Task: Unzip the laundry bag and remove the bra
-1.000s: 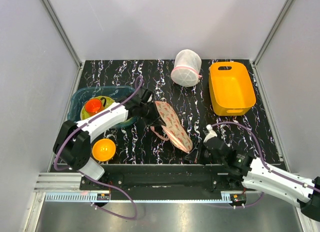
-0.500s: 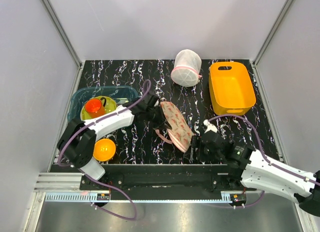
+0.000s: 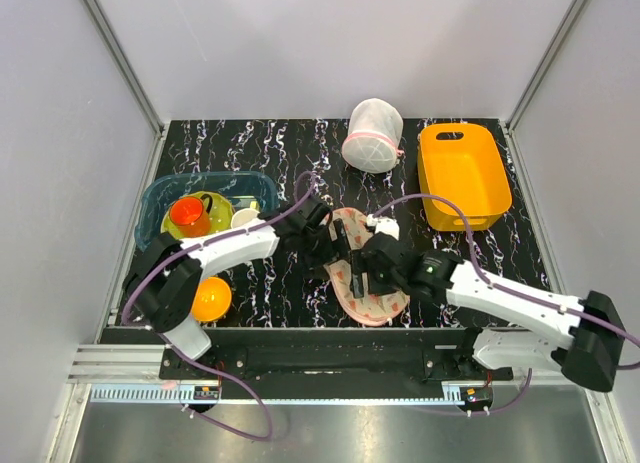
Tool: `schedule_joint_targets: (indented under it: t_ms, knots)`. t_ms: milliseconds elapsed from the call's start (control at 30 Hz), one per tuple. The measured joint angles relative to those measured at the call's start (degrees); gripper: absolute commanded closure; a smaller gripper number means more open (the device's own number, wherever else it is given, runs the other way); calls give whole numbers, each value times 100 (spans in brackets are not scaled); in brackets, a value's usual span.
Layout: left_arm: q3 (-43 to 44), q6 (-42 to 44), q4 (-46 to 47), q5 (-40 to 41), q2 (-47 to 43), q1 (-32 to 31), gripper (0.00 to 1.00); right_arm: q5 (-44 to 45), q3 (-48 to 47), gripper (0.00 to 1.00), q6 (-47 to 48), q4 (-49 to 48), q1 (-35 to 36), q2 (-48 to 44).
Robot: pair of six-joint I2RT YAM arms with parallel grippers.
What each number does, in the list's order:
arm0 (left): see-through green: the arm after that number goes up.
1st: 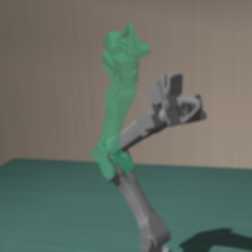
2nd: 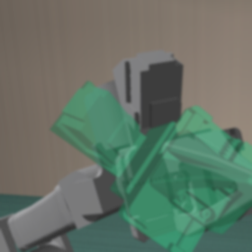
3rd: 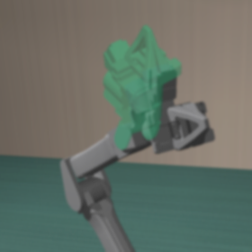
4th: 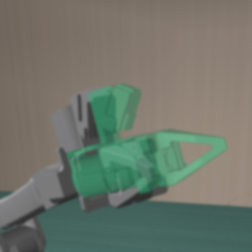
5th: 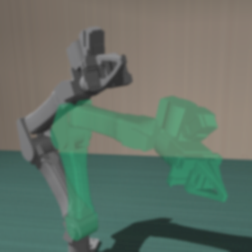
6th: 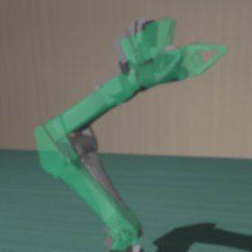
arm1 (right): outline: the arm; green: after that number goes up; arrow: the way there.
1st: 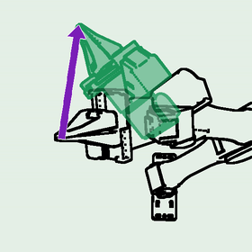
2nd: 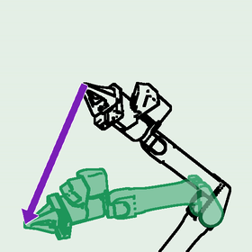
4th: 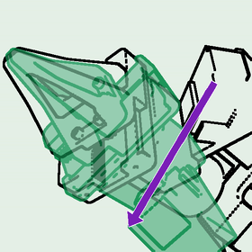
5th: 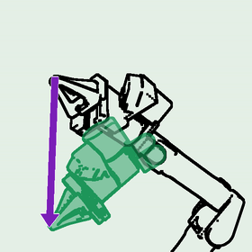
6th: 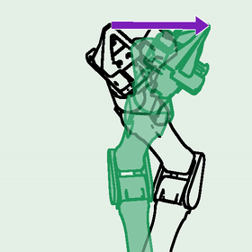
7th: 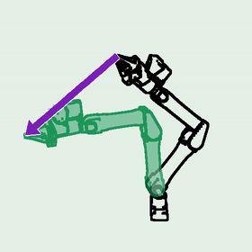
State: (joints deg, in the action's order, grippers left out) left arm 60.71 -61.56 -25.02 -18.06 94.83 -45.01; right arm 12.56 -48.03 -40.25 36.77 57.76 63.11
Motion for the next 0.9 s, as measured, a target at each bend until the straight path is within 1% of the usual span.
schedule_joint_targets:
  t_ms: [67, 167, 267, 400, 433, 533, 667, 700, 767, 800, 867, 900]
  knots:
    - [0, 31, -120, 96, -225, 46, 12, -22, -92, 19, 192, -17, 0, 369]
    - [2, 94, -256, 181, -723, 192, 12, -155, -127, 19, 358, -153, 0, 621]
    - [9, 184, -306, 208, -1237, 603, 12, -345, -140, 21, 435, -363, 0, 780]
    - [33, 297, -535, 310, -1646, 1126, 12, -431, -273, 24, 481, -647, 0, 1123]
    - [35, 334, -597, 330, -1740, 1244, 12, -424, -376, 24, 507, -702, 0, 1294]
    - [35, 420, -758, 363, -1950, 1440, 12, -413, -730, 29, 595, -826, 2, 1786]
    - [35, 511, -955, 376, -2133, 1635, 12, -269, -1154, 45, 678, -1093, 4, 2476]
    - [35, 529, -981, 376, -2157, 1652, 12, -249, -1202, 57, 686, -1137, 4, 2608]
    - [33, 568, -1012, 369, -2181, 1655, 12, -184, -1257, 67, 723, -1172, 4, 2811]
    - [22, 577, -1021, 369, -2192, 1655, 12, -140, -1268, 81, 702, -1169, 7, 2898]
    - [-24, 592, -1029, 367, -2238, 1655, 12, -61, -1268, 100, 704, -1161, 7, 2977]
    - [-52, 599, -1054, 365, -2269, 1655, 12, -22, -1270, 100, 708, -1163, 7, 2983]
